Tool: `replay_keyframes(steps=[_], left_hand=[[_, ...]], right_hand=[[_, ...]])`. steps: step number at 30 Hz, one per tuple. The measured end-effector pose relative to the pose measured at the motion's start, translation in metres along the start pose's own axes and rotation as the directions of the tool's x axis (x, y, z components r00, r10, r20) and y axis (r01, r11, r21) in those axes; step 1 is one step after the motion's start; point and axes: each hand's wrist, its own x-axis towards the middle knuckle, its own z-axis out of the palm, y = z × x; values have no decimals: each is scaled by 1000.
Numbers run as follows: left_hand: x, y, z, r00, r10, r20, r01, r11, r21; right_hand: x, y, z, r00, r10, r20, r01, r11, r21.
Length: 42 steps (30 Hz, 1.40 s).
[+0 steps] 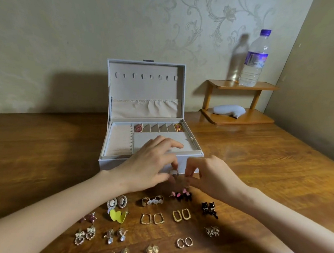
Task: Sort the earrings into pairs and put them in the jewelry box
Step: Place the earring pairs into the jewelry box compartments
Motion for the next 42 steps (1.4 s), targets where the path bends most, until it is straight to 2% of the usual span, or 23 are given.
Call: replay_keyframes(steps=[5, 9, 15, 21, 25, 33, 42], left_hand=[[6, -17, -17, 975, -170, -144, 147, 976, -159], [24, -33, -22, 908, -387, -161, 316, 884, -346], [53, -56, -16, 820, -552, -152, 457, 791, -406], [63, -71, -9, 794, -588, -155, 502, 778, -377], [63, -79, -7, 786, -595, -170, 512, 780, -360], [63, -88, 1, 784, -592, -186, 518, 790, -328], [65, -86, 2, 784, -582, -217, 508, 801, -316]], right_hand=[[17, -1, -37, 995, -19, -94, 40, 972, 232], [56, 8, -52, 986, 50, -160, 10, 934, 356], [122, 24, -46, 982, 152, -109, -112, 944, 309], [160, 32, -26, 988, 150, -36, -137, 962, 238], [172, 33, -11, 995, 89, -38, -84, 991, 108], [185, 37, 1, 998, -16, -53, 14, 999, -36], [185, 37, 1, 1000, -29, -1, 28, 999, -40]])
